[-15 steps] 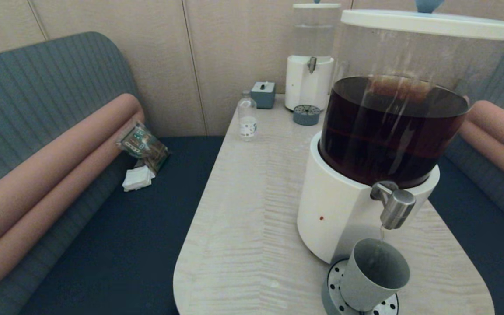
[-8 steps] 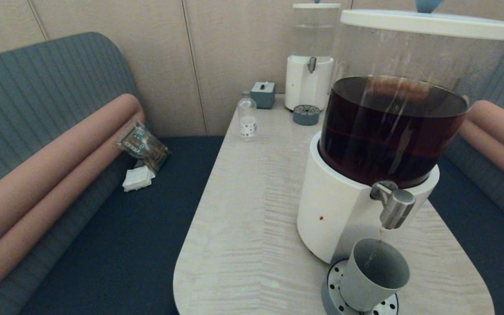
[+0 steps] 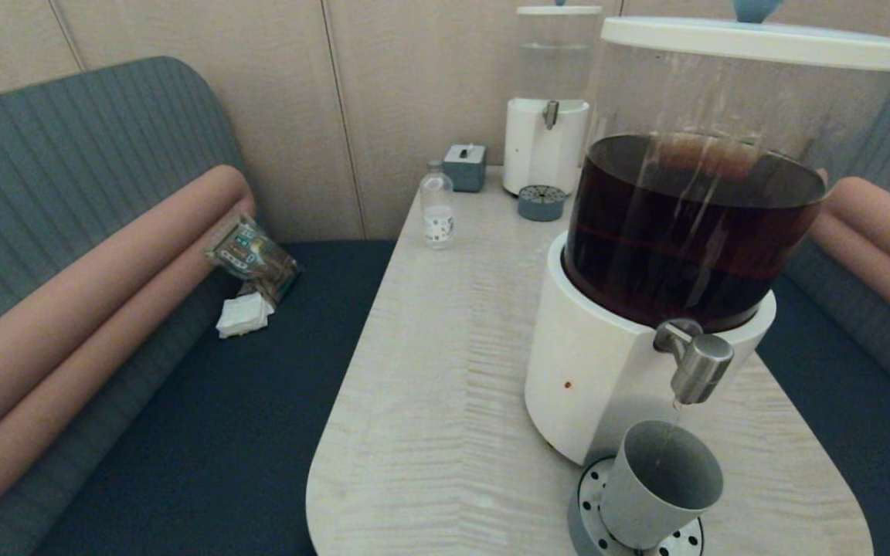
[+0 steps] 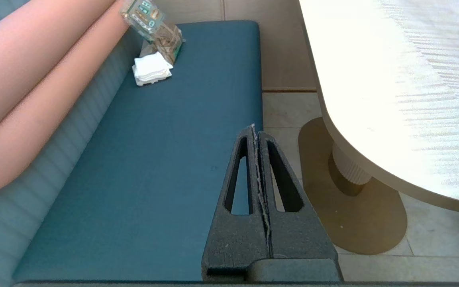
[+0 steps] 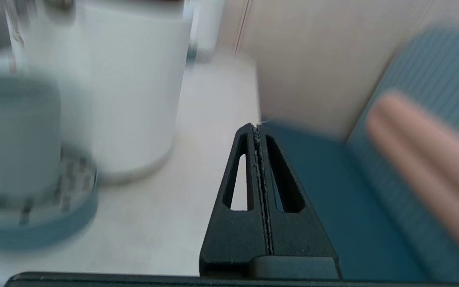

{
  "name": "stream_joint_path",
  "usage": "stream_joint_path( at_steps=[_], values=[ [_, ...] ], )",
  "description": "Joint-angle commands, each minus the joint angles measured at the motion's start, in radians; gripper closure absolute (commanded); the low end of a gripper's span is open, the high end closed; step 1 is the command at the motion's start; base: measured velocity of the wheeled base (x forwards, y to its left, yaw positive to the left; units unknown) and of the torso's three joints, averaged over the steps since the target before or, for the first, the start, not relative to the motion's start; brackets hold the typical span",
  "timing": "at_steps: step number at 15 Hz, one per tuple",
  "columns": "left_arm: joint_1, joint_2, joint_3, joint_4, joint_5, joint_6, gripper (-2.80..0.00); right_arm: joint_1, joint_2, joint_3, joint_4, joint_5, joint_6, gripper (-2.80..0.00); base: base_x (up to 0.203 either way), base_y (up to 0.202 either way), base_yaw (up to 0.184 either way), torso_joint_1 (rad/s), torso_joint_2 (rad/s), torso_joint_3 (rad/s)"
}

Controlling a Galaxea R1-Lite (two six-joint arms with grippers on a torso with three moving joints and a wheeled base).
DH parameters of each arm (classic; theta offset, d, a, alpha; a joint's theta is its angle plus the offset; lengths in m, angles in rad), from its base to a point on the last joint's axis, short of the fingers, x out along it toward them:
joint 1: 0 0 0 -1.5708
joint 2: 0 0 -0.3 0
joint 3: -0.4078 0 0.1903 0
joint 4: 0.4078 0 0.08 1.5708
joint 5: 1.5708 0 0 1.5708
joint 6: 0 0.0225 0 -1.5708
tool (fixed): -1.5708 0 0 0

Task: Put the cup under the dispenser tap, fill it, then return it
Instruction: Turn off the faucet

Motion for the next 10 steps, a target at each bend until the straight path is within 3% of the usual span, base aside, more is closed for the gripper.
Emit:
stream_joint_path(
  at_steps=[1,4,7,10],
  values=[
    [0.0,0.002,0.0,-0.002,0.0,0.001,0.0,0.001,-0.012,0.014,0.077,0.003,0.002,0.0,0.0,0.0,0.0,0.0,0.0,0.0],
    [0.0,0.002,0.0,-0.001,0.0,0.001,0.0,0.002,-0.012,0.014,0.19,0.005,0.001,0.0,0.0,0.0,0.0,0.0,0.0,0.0],
    [0.0,0.002,0.0,-0.002,0.0,-0.001,0.0,0.001,-0.012,0.014,0.243,0.059,-0.002,0.0,0.0,0.0,0.0,0.0,0.0,0.0],
    [0.0,0.002,0.0,-0.002,0.0,0.001,0.0,0.001,-0.012,0.014,0.289,0.063,0.02,0.0,0.0,0.0,0.0,0.0,0.0,0.0]
  ],
)
